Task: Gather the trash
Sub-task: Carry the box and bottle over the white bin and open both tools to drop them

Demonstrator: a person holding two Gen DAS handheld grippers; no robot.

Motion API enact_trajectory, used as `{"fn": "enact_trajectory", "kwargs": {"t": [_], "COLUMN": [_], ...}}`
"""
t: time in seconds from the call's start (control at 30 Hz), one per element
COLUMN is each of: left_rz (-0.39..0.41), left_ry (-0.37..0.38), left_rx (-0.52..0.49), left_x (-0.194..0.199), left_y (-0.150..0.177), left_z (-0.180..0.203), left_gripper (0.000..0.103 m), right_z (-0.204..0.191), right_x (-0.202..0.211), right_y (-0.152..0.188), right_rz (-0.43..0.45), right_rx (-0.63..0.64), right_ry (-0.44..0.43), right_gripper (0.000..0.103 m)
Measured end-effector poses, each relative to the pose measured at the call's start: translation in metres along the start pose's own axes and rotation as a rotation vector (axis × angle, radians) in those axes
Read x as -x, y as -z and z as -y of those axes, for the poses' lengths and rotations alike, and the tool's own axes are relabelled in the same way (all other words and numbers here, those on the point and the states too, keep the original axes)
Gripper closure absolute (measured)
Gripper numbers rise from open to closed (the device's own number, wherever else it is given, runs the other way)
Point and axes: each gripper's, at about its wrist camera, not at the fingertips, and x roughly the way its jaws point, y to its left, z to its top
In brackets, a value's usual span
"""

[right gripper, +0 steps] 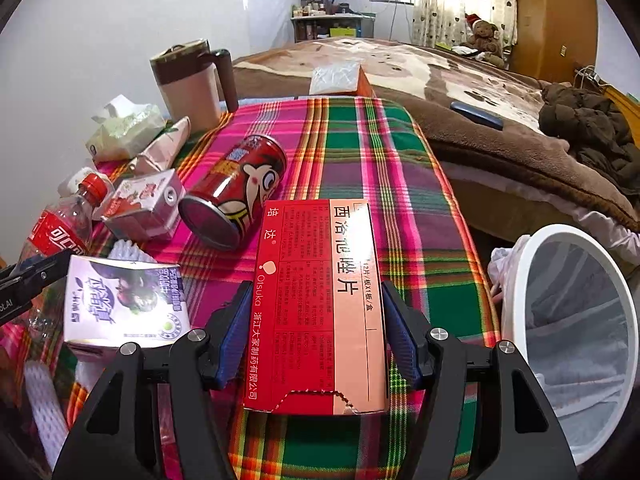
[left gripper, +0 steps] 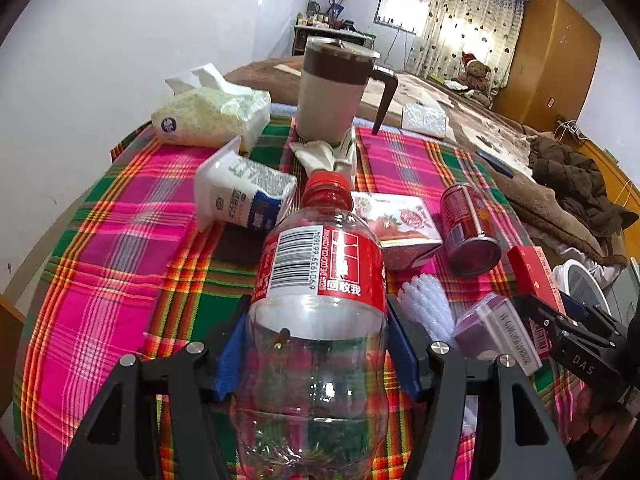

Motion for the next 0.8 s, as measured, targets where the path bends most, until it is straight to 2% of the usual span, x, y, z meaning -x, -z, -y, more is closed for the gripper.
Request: {"fn": "enact_trajectory", "kwargs": {"t": [0.17,0.33,0.57,0.8], "left_rz": [0.036,0.063,0.102,0.108], "left_ry": [0.004,0.044,0.109,0.173], "left_rx": [-0.003,-0.016,-0.072,-0.136], "left_x": [0.013,0.028,0.046,0.052], "left_y": [-0.005,-0.009,-0.011,-0.007], "left_z": [0.005,0.021,0.059,0.103], "left_gripper": [0.038,0.038,0.038,0.038], "right_z": [0.007,0.016,0.036,0.064], "right_x": [0.012,0.028,0.053,0.069], "right_y": [-0.002,-0.005,-0.004,0.000], "right_rz": [0.031,0.071,0.125,0.152], "right_rx": [-0.020,-0.039,-0.062,-0.102], "right_ry": [-0.010,-0.016,0.002,0.045], "right_gripper": [0.040,0.040,0.040,0.040]}}
